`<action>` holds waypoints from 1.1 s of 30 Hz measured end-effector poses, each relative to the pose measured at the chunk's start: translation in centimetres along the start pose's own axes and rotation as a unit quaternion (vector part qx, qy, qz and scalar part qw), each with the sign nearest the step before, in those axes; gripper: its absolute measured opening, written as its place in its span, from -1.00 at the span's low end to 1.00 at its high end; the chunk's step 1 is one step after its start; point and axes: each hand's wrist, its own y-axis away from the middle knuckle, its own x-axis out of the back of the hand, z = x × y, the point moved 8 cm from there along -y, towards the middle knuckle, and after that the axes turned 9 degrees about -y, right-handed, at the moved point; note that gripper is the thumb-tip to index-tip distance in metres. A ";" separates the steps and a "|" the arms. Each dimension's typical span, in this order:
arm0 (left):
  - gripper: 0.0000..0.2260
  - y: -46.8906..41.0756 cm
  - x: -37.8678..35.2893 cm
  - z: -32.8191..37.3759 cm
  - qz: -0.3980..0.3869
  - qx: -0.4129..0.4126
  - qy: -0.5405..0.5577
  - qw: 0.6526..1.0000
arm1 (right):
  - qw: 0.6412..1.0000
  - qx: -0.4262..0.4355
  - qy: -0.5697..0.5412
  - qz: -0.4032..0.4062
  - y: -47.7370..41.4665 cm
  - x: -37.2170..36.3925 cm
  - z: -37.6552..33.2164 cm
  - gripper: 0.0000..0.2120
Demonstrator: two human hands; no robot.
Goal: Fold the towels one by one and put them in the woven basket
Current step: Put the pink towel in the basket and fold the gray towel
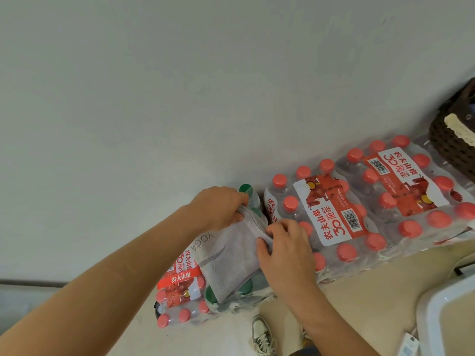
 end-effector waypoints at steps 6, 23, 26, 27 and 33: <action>-0.78 -0.3 0.3 -0.8 0.045 0.010 0.045 0.998 | 0.988 -0.088 -0.080 -0.094 -1.1 -0.4 1.7 -0.82; -0.87 7.8 -4.5 -2.3 -0.207 0.086 0.262 0.939 | 0.939 0.089 -0.053 -0.326 -5.3 -2.0 -2.4 -0.90; -0.77 9.4 -3.9 -3.0 -0.063 0.120 0.097 0.986 | 0.933 0.190 0.029 -0.303 -5.5 -2.7 -4.4 -0.88; -0.76 9.8 -3.3 -2.6 0.000 0.116 0.087 0.989 | 0.931 0.227 0.050 -0.282 -5.3 -2.8 -4.8 -0.88; -0.80 11.1 -4.0 -1.5 0.080 0.189 0.208 0.956 | 0.907 0.292 0.079 -0.295 -3.7 -3.4 -5.1 -0.94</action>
